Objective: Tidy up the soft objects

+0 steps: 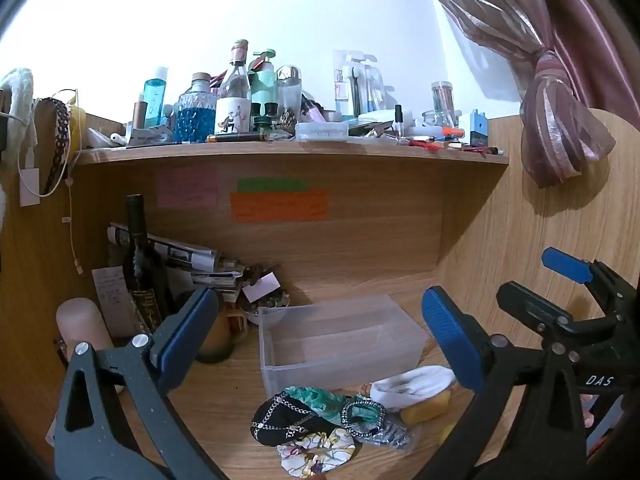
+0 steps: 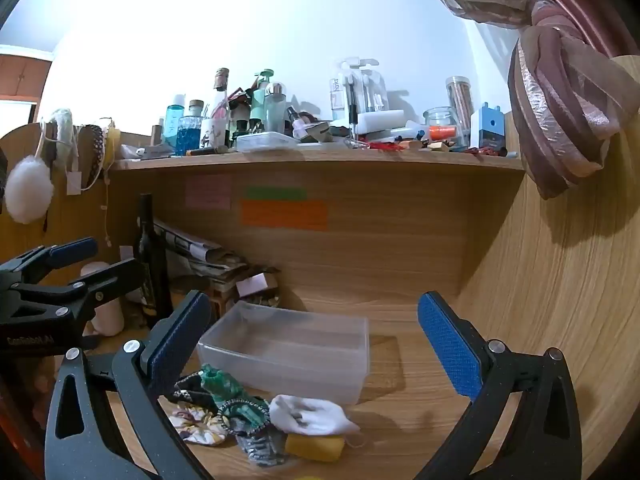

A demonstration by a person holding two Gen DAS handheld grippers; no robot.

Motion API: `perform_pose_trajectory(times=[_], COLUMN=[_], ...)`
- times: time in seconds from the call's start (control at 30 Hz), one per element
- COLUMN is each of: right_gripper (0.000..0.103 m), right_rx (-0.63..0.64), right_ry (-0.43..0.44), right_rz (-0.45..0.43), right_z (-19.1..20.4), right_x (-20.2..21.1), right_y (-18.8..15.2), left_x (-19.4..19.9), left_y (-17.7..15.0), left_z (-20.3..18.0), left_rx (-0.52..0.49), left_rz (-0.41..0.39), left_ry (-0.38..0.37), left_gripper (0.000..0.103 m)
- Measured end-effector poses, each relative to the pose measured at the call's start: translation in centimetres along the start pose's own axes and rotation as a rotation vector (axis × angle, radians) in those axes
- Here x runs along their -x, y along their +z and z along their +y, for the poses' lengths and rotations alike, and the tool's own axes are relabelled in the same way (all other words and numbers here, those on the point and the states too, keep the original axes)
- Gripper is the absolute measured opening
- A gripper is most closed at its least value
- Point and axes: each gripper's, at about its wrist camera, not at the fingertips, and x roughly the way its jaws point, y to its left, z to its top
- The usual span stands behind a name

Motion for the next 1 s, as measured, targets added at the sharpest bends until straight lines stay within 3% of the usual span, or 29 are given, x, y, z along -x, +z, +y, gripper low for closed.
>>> perform_pose_trajectory(times=[1.0], right_gripper=[0.103], right_rx=[-0.007], right_ry=[0.002], right_rz=[0.002], right_z=[0.33], right_x=[-0.46], right_y=[-0.26], left_x=[-0.34], left_y=[-0.15], left_z=[0.55], left_rx=[0.022], left_rz=[0.006], left_ry=[-0.033], left_gripper=[0.103])
